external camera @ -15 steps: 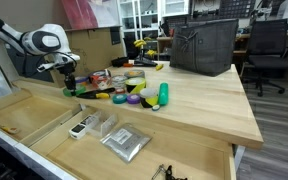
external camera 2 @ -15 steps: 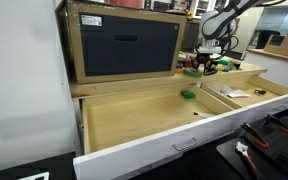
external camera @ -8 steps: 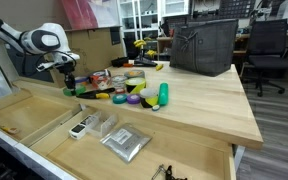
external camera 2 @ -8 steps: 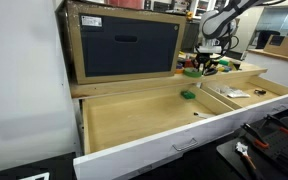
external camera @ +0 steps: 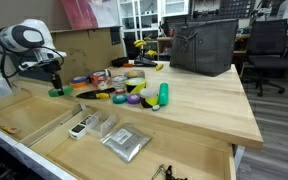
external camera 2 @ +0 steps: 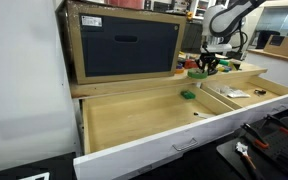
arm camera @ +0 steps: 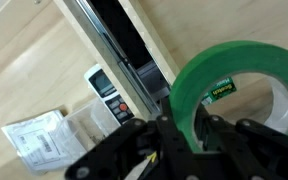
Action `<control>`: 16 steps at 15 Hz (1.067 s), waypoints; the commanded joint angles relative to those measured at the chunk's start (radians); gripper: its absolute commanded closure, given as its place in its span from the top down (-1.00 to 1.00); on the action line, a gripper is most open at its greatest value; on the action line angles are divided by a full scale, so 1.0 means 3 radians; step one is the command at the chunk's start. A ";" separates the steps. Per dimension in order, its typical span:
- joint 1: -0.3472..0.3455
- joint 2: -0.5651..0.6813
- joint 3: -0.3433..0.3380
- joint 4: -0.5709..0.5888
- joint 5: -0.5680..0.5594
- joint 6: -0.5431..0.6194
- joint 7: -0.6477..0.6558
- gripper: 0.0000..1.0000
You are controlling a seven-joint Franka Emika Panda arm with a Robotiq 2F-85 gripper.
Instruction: Put the green tape in the left open drawer
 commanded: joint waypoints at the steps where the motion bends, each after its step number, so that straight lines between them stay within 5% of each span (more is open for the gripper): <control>1: 0.0007 -0.0438 0.0104 -0.0441 -0.0099 0.0009 -0.0172 -0.88; 16: 0.0426 -0.0348 0.0842 -0.0156 0.0054 -0.0266 -0.0011 -0.88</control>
